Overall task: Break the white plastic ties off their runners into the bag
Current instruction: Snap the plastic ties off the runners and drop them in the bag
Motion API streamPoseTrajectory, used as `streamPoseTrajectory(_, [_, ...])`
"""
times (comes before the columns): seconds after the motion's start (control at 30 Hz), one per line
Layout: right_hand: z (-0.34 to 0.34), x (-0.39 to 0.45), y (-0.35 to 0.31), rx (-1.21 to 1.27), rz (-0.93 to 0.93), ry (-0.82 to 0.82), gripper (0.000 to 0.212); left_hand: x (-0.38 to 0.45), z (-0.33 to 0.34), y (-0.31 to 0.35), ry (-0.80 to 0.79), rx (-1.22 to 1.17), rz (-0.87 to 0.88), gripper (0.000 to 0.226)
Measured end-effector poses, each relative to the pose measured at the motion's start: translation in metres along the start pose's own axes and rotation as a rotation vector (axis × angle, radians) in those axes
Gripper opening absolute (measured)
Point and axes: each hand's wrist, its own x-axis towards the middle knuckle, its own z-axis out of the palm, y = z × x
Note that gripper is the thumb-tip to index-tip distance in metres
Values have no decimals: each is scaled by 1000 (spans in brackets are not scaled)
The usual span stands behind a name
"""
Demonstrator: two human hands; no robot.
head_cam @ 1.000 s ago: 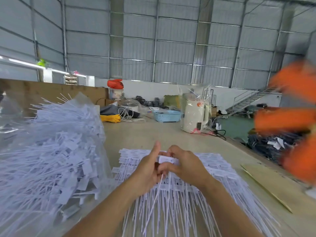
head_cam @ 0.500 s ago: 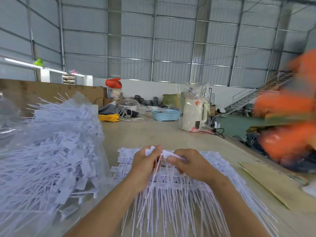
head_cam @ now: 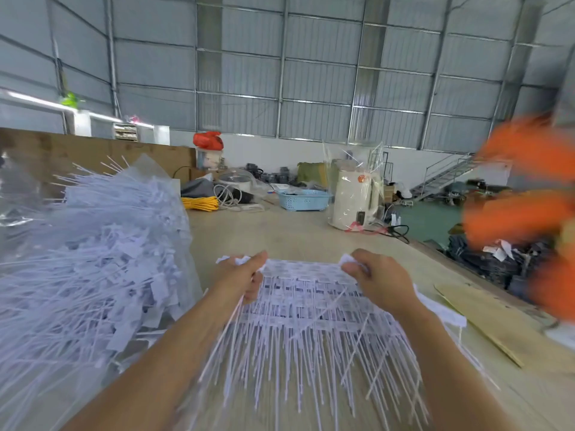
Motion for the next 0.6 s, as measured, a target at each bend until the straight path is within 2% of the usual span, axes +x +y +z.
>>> streamPoseTrajectory(0.1, [0, 4, -8, 240, -16, 40, 28, -2, 2, -6, 32, 16, 106, 29])
streamPoseTrajectory(0.17, [10, 3, -34, 321, -112, -40, 16, -13, 16, -11, -50, -32, 123, 16])
streamPoseTrajectory(0.23, [18, 0, -52, 356, -190, -81, 16, -21, 29, -13, -145, 2, 138, 16])
streamPoseTrajectory(0.33, [21, -2, -57, 368, -206, -66, 19, -29, 36, -10, -159, -21, 76, 26])
streamPoseTrajectory(0.43, [24, -2, -57, 397, -183, -37, 26, -30, 35, -7, -231, -127, -50, 58])
streamPoseTrajectory(0.47, [24, -1, -57, 394, -181, -29, 31, -30, 35, -7, -262, -129, -50, 59])
streamPoseTrajectory(0.6, [26, -1, -58, 444, -180, -58, 42, -29, 34, -14, -260, -60, 74, 26])
